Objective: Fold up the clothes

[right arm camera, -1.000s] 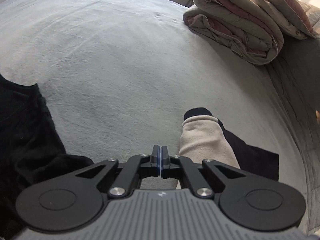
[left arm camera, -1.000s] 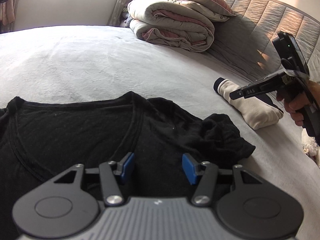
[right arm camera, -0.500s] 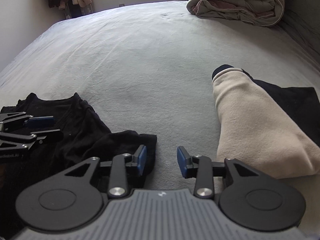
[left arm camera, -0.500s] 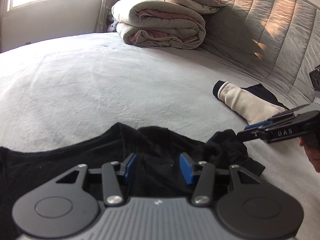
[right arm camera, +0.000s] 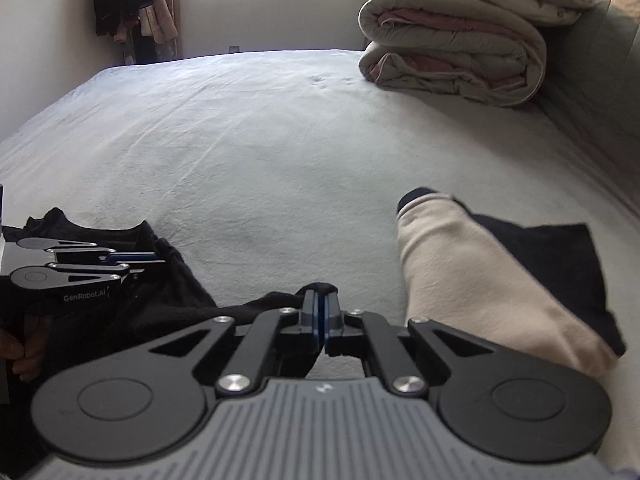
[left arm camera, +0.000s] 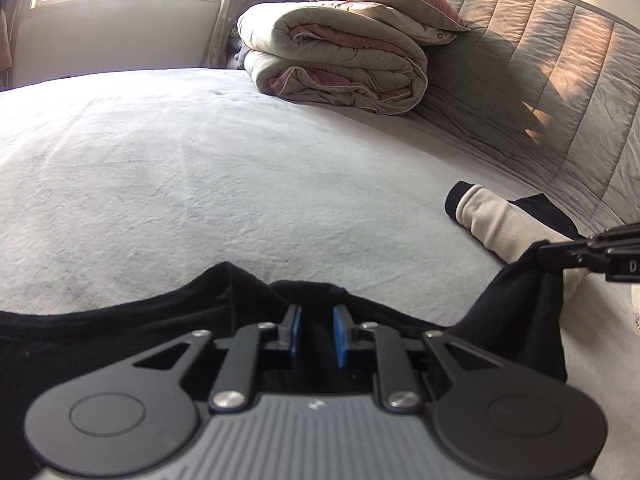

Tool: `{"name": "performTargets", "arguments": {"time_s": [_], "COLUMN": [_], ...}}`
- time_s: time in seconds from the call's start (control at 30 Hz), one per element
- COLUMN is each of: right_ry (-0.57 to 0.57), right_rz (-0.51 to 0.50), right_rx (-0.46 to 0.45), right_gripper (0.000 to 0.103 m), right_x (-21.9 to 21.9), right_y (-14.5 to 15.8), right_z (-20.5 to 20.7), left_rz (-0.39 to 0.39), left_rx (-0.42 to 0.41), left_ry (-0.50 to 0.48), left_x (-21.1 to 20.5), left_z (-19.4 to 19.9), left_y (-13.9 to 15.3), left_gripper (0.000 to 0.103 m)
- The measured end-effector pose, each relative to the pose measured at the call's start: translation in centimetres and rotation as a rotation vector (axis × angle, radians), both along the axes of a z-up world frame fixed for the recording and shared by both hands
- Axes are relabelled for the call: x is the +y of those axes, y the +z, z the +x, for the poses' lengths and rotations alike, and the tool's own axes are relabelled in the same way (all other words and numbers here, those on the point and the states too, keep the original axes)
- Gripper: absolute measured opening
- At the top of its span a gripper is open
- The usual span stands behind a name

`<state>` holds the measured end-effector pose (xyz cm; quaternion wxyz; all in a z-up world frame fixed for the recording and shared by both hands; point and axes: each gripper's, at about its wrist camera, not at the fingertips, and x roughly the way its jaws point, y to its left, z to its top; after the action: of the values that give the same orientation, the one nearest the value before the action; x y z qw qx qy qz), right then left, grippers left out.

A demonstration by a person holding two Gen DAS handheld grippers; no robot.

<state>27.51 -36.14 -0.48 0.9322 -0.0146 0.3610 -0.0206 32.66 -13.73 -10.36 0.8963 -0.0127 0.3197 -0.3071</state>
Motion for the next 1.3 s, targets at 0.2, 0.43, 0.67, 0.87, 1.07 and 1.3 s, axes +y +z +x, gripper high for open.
{"name": "performTargets", "arguments": {"time_s": [0.2,0.43,0.67,0.87,1.07,1.3], "right_ry": [-0.055,-0.072,-0.06,-0.061,-0.059,-0.044], "right_rz": [-0.047,0.053,0.183,0.247,0.284,0.252], "right_rx": [0.082,0.063,0.042,0.07,0.099,0.108], "right_gripper": [0.002,0.021,0.049,0.049,0.042,0.019], "right_x": [-1.0,-1.0,-1.4,-1.1,-0.5,-0.8], "right_y": [-4.1,-4.8,-1.9,-3.0,-4.4,-4.1], "right_z": [3.0,2.6,-1.9,-3.3,-4.1,-4.9], "left_rz": [0.016,0.026,0.01,0.029,0.013,0.045], "left_rx": [-0.014,0.008,0.035,0.013,0.009,0.143], "left_ry": [0.033,0.027,0.001,-0.032,-0.127,-0.277], "left_x": [-0.3,0.0,1.6,1.3,-1.5,-8.6], "left_z": [0.1,-0.7,-3.0,-3.4,-2.1,0.1], "left_y": [-0.1,0.8,1.7,2.2,3.1,2.8], "left_gripper": [0.018,0.025,0.03,0.031,0.036,0.043]}}
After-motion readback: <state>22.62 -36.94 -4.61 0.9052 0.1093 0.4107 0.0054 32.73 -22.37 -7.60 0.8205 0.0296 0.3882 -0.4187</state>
